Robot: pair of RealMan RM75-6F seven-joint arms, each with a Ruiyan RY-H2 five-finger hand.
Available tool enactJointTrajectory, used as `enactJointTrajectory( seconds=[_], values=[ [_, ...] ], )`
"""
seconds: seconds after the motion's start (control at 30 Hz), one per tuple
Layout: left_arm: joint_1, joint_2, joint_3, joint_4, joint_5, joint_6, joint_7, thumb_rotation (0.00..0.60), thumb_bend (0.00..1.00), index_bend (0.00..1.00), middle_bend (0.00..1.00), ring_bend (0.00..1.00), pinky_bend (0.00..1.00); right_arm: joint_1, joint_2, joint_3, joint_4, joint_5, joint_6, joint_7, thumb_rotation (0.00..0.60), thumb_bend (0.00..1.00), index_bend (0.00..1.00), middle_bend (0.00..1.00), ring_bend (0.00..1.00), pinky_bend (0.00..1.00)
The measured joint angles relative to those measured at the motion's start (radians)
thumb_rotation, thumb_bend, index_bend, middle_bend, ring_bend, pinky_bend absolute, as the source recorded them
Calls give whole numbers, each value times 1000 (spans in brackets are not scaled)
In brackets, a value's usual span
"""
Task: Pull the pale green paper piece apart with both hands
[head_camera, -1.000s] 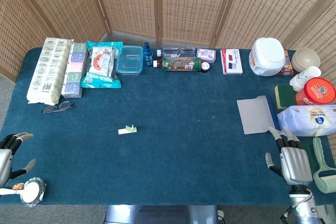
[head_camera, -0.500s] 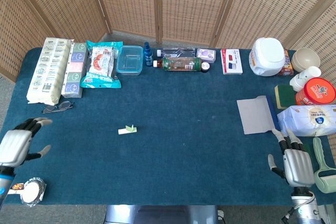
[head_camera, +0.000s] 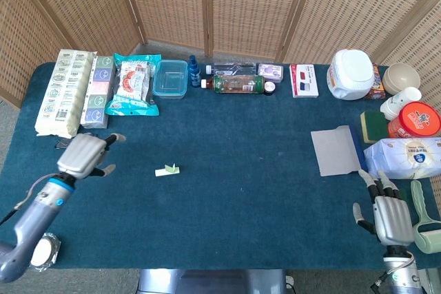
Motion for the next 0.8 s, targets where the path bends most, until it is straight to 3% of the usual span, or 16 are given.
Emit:
enactJointTrajectory(
  seconds=[0.13, 0.43, 0.8],
  values=[
    [-37, -53, -2, 12, -57, -23, 75, 600, 218, 326, 1000, 1000, 999, 0, -1, 0, 4, 1, -1, 6, 600, 473, 122, 218, 40, 147],
    [-78, -178, 14, 40, -184, -12, 199, 600, 254, 410, 1000, 1000, 1000, 4, -5, 1, 19, 5, -13, 21, 600, 473, 118, 218, 40, 147],
    [-104, -292, 27, 74, -290, 39, 275, 600, 261, 444, 1000, 1000, 1000, 2, -1, 2, 31, 9, -14, 41, 600, 474, 115, 218, 40, 147]
  ],
)
